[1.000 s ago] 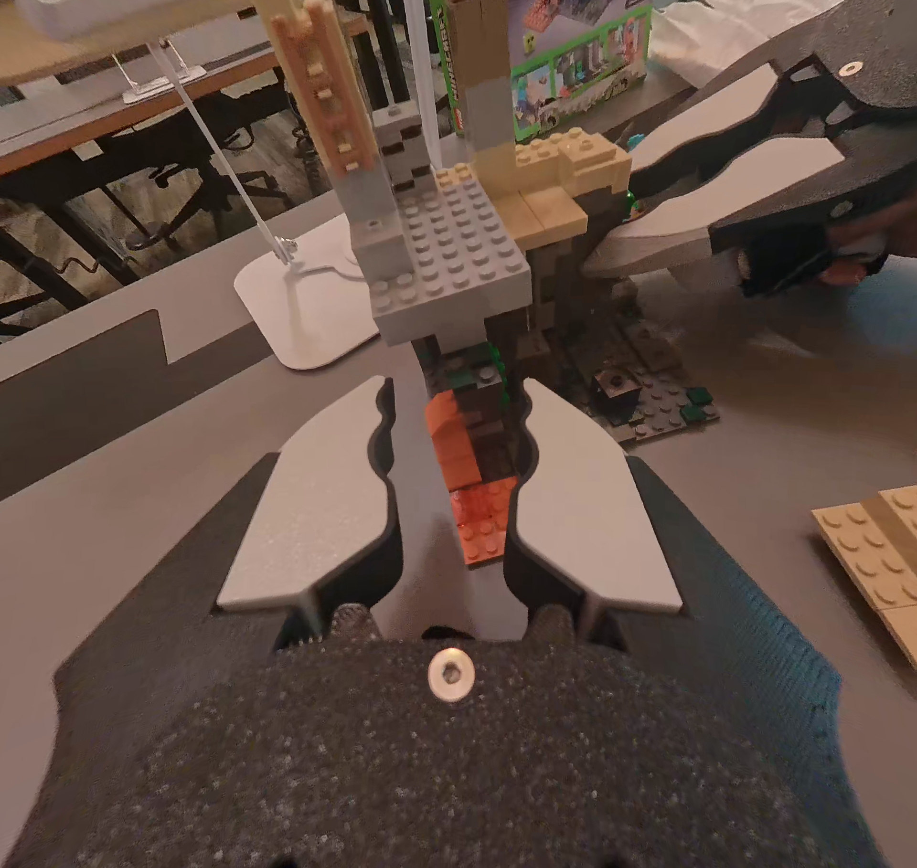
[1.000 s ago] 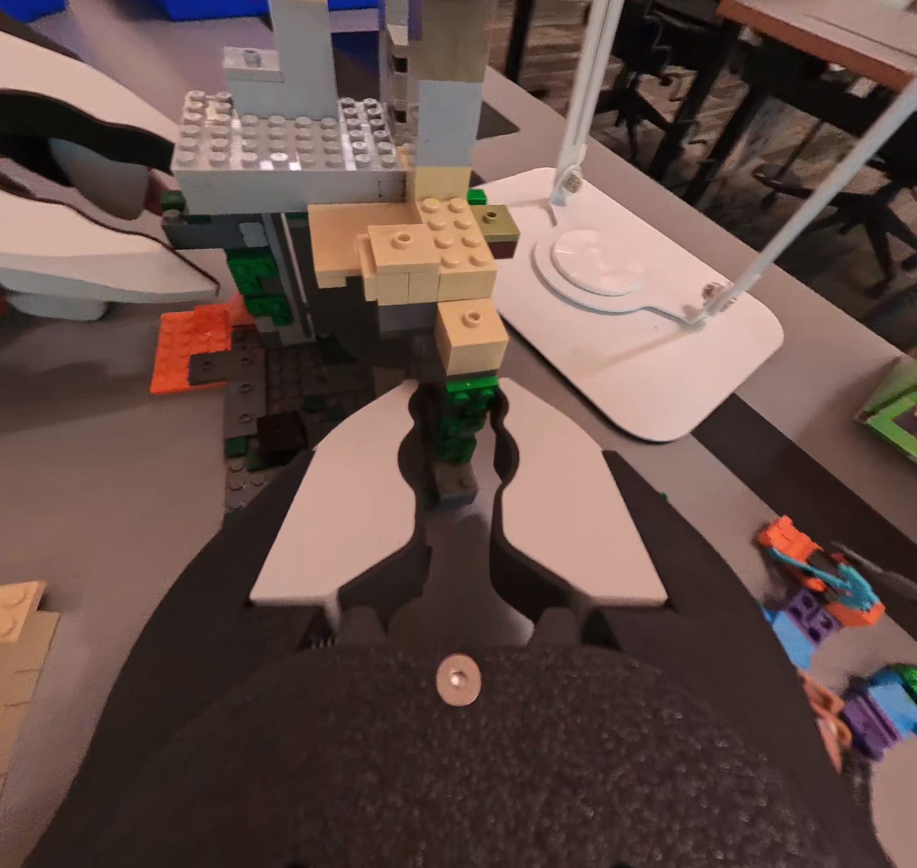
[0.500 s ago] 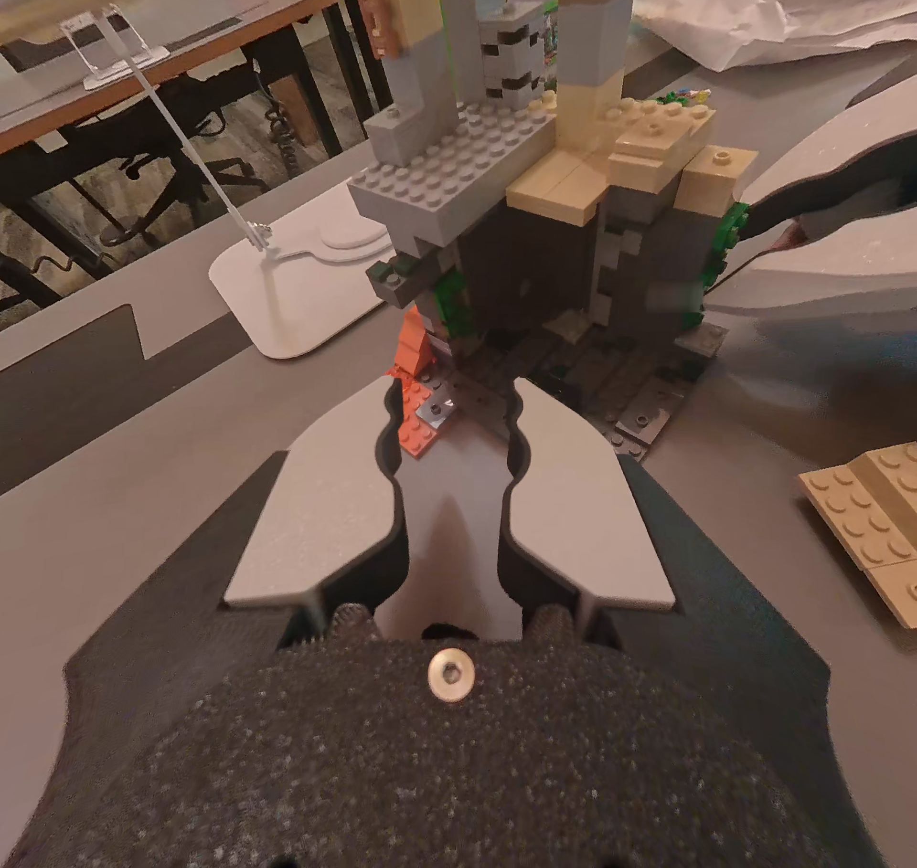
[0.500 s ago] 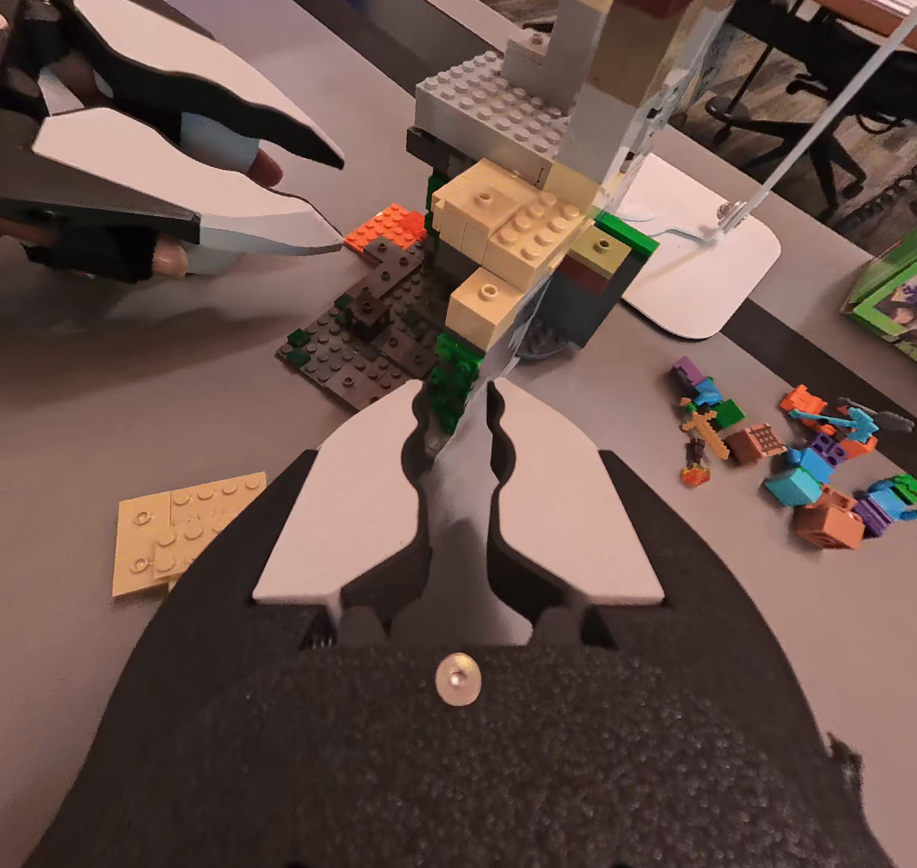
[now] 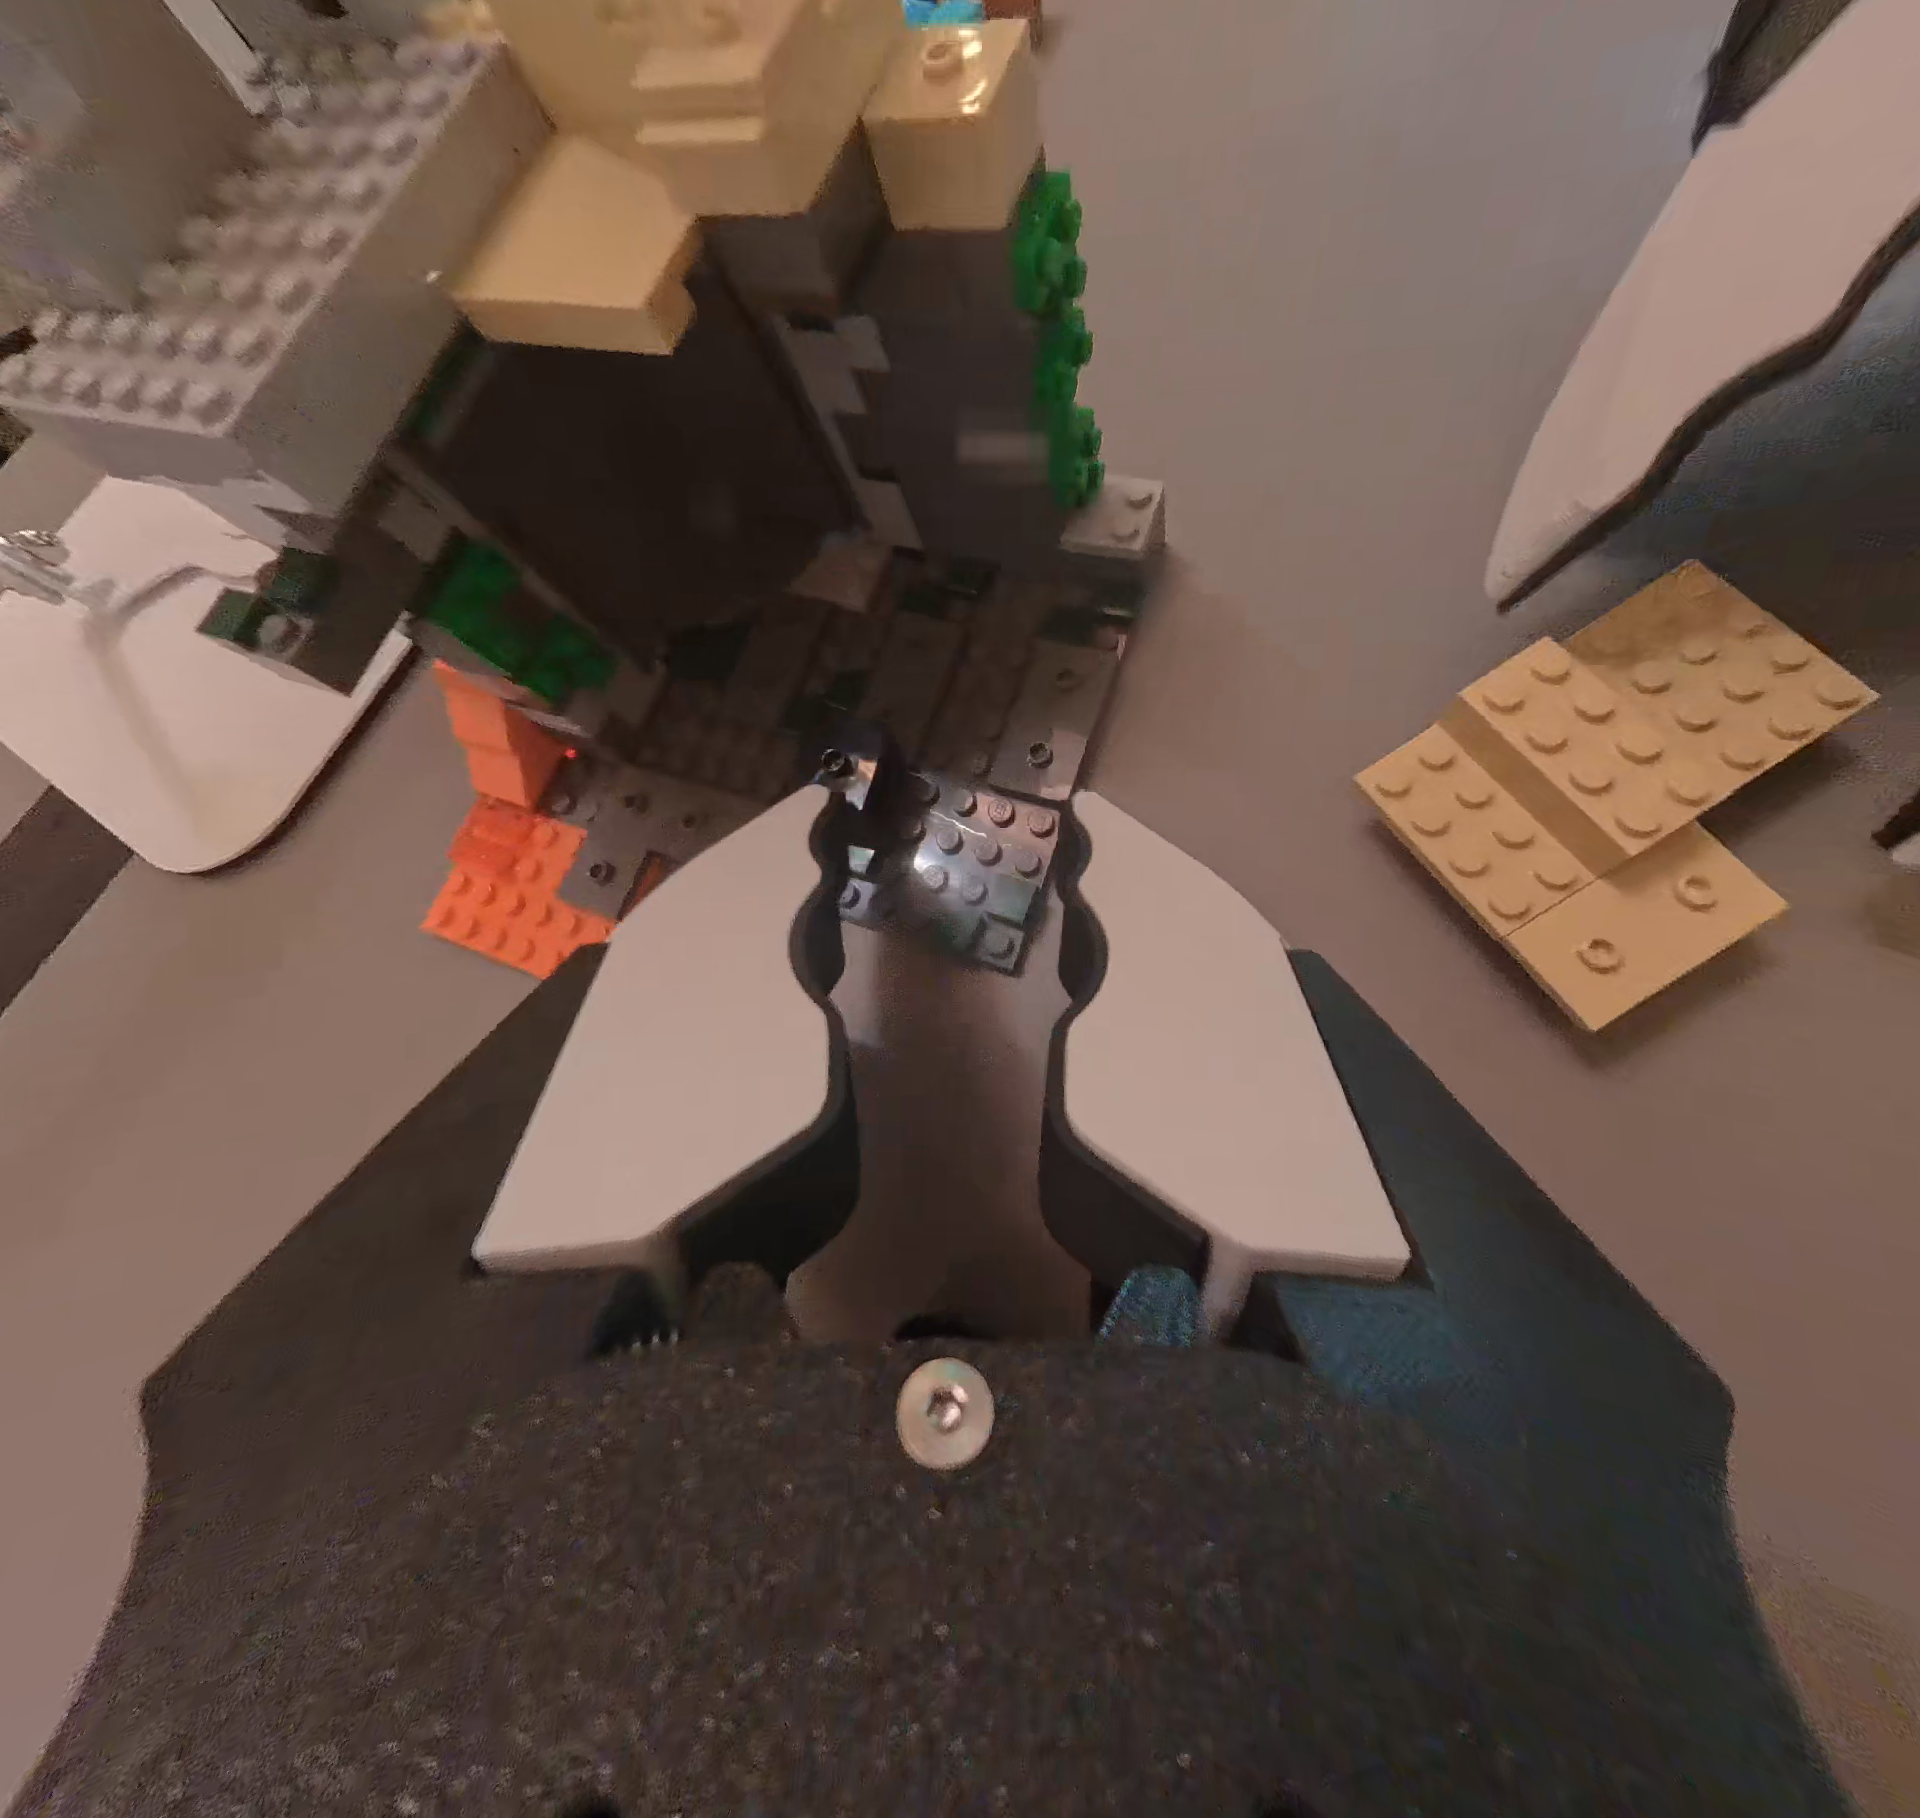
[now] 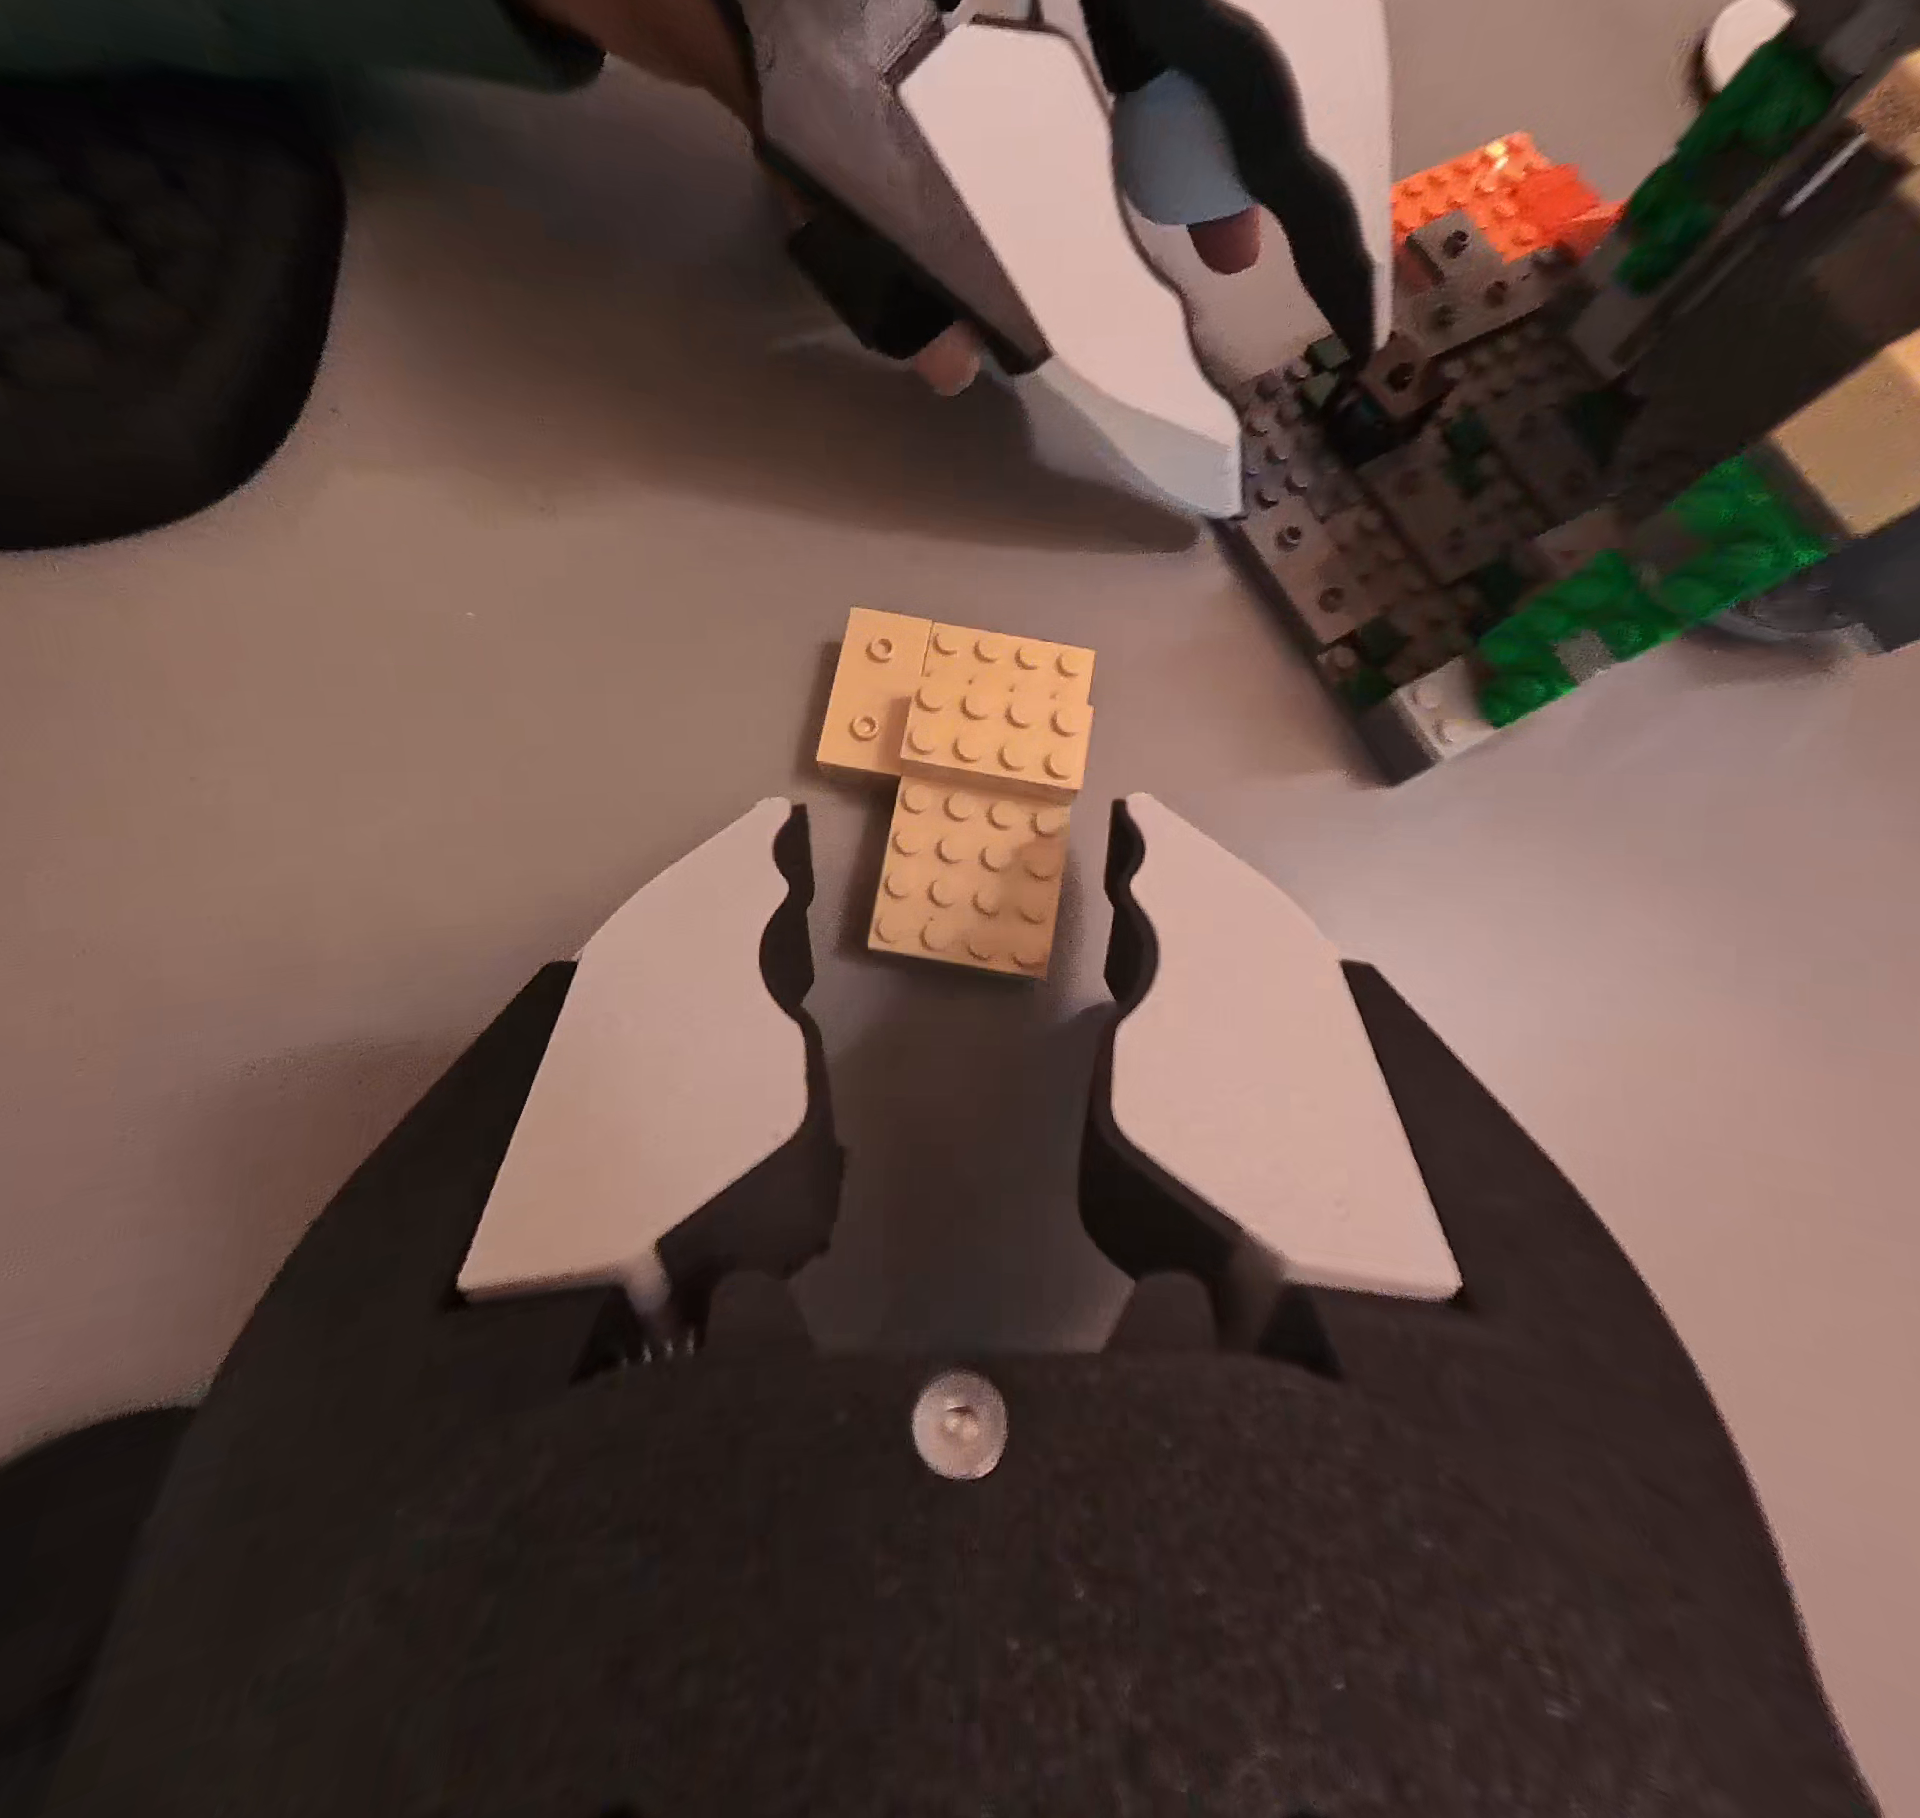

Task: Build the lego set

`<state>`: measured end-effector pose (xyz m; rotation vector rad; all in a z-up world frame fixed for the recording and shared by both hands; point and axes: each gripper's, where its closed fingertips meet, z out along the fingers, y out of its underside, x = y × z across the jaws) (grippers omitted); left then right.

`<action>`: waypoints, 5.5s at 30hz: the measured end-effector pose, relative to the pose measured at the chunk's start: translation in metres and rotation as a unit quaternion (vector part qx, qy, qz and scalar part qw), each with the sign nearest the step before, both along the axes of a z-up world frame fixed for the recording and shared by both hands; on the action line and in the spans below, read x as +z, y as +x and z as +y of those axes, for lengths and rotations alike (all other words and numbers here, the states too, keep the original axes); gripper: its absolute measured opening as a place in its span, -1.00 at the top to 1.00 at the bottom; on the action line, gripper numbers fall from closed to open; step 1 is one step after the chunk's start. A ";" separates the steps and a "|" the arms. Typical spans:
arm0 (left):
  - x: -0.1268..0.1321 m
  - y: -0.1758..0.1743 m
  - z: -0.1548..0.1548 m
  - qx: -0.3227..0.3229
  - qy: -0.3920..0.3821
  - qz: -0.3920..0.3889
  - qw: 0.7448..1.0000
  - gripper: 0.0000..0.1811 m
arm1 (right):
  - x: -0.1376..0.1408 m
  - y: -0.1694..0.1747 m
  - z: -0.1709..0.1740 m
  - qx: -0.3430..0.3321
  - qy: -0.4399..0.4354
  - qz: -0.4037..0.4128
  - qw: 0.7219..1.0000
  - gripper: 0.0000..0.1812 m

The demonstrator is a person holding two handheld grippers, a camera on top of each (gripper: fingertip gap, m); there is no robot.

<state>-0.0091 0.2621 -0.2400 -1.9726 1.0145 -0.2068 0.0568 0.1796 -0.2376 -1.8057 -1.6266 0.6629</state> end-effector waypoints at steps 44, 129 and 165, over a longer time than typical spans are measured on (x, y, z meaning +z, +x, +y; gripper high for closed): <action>-0.003 0.032 -0.061 0.001 -0.069 0.040 0.997 0.74 | 0.101 0.056 0.055 -0.127 0.041 0.174 0.976 0.64; 0.139 0.007 0.024 0.030 0.140 -0.126 0.982 0.58 | 0.147 -0.025 0.108 -0.240 0.034 0.103 0.965 0.60; 0.134 -0.012 0.019 0.032 0.134 -0.104 0.985 0.60 | 0.148 -0.031 0.109 -0.155 -0.128 0.044 0.979 0.62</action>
